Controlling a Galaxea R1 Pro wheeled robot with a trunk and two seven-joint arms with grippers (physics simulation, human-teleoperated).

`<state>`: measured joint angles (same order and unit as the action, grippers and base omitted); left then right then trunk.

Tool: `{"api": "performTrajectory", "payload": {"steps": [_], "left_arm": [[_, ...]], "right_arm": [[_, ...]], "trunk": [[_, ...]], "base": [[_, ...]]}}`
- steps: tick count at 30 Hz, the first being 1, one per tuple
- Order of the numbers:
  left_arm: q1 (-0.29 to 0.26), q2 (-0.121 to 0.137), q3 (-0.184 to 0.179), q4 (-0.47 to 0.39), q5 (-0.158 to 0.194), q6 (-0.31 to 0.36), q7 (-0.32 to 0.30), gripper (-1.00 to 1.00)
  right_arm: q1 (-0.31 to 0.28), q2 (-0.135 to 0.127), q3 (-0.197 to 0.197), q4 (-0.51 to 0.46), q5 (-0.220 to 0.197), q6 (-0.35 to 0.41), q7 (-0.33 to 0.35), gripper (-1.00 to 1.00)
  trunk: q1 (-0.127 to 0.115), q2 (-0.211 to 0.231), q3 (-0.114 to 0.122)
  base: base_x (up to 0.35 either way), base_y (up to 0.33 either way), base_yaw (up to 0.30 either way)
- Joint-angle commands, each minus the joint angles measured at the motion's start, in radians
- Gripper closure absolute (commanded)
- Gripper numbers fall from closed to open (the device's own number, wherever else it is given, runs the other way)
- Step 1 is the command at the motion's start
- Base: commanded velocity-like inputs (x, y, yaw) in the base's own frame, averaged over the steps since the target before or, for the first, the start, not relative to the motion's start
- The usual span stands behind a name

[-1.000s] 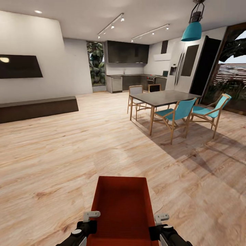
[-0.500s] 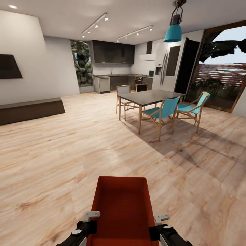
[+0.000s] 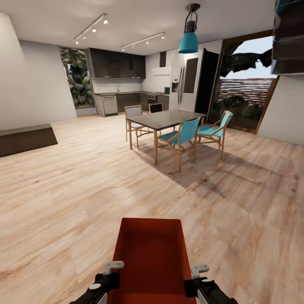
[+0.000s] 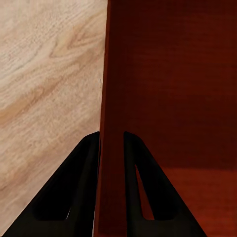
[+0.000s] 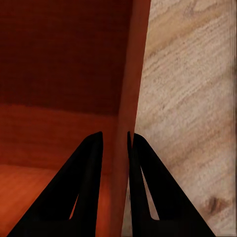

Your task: Move the two storage containers from the living room to the garage. In the garage, place one container on the floor and stack the other container on top of it (either order is fine).

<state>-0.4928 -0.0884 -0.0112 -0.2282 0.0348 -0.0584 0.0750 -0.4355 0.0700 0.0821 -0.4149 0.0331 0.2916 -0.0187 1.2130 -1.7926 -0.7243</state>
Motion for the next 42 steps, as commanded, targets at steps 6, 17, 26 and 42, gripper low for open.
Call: {"api": "performTrajectory", "payload": {"steps": [6,17,26,42], "left_arm": [[-0.001,0.006,-0.021,-0.002,0.007,-0.003,0.002,1.00],[-0.001,0.006,-0.021,-0.002,0.007,-0.003,0.002,1.00],[-0.001,0.006,-0.021,-0.002,0.007,-0.003,0.002,1.00],[-0.001,0.006,-0.021,-0.002,0.007,-0.003,0.001,1.00]], "right_arm": [[0.000,-0.017,0.025,0.001,-0.029,0.006,0.005,1.00],[0.000,-0.018,0.024,0.001,-0.029,0.006,0.005,1.00],[0.000,-0.018,0.024,0.001,-0.029,0.006,0.005,1.00],[0.000,-0.018,0.024,0.001,-0.025,0.006,0.047,1.00]], "trunk": [[0.000,0.000,-0.001],[0.000,0.000,-0.001],[0.000,0.000,-0.001],[0.000,0.000,-0.001]], "base": [[0.000,0.000,-0.285],[0.000,0.000,-0.286],[0.000,0.000,-0.286],[0.000,0.000,-0.286]]}}
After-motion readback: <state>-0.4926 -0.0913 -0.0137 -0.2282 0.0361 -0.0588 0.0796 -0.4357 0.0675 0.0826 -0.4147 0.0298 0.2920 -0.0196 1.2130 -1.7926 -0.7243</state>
